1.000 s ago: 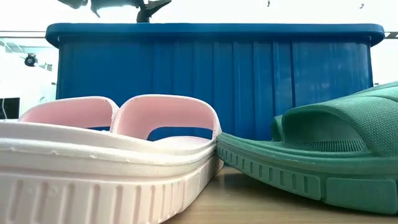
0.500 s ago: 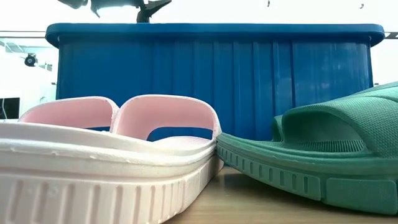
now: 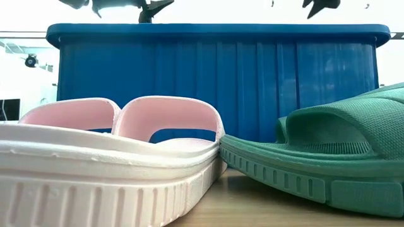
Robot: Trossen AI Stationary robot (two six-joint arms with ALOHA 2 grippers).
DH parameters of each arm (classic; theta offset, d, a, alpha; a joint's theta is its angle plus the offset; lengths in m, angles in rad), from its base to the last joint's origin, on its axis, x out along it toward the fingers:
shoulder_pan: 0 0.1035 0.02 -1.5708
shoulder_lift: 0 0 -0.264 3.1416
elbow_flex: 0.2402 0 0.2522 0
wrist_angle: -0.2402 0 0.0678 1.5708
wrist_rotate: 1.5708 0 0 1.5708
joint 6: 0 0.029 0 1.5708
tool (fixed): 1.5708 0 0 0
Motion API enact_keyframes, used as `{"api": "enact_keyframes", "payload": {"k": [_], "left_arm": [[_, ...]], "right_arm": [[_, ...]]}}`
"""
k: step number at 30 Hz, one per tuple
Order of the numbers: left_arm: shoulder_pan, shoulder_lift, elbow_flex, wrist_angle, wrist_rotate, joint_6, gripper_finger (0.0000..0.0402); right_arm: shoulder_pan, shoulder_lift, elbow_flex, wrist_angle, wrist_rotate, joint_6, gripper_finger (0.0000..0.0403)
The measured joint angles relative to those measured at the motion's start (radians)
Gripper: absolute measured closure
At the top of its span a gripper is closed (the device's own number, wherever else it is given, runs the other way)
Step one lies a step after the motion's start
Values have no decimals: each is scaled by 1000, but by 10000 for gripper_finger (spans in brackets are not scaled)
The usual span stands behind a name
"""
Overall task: Pick and place slides into bin
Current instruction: Put the black slide into the blue bin
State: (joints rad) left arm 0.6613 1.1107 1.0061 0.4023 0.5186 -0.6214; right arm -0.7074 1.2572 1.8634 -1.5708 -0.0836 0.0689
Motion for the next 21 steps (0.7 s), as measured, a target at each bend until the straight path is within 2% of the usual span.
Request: {"api": "enact_keyframes", "payload": {"k": [2, 10, 14, 18, 21], "left_arm": [[0, 0, 0, 0, 0, 0, 185], [0, 0, 0, 0, 0, 0, 185], [0, 0, 0, 0, 0, 0, 185], [0, 0, 0, 0, 1, 0, 185], [0, 0, 0, -1, 1, 0, 185]], "right_arm": [[-60, -7, -29, 0, 54, 69, 184], [-242, -58, -237, 0, 62, 183, 184], [-282, -94, -382, -1, 56, 217, 184], [-301, -130, -503, -1, -3, 253, 184], [-301, -157, -573, -1, 5, 286, 184]]}}
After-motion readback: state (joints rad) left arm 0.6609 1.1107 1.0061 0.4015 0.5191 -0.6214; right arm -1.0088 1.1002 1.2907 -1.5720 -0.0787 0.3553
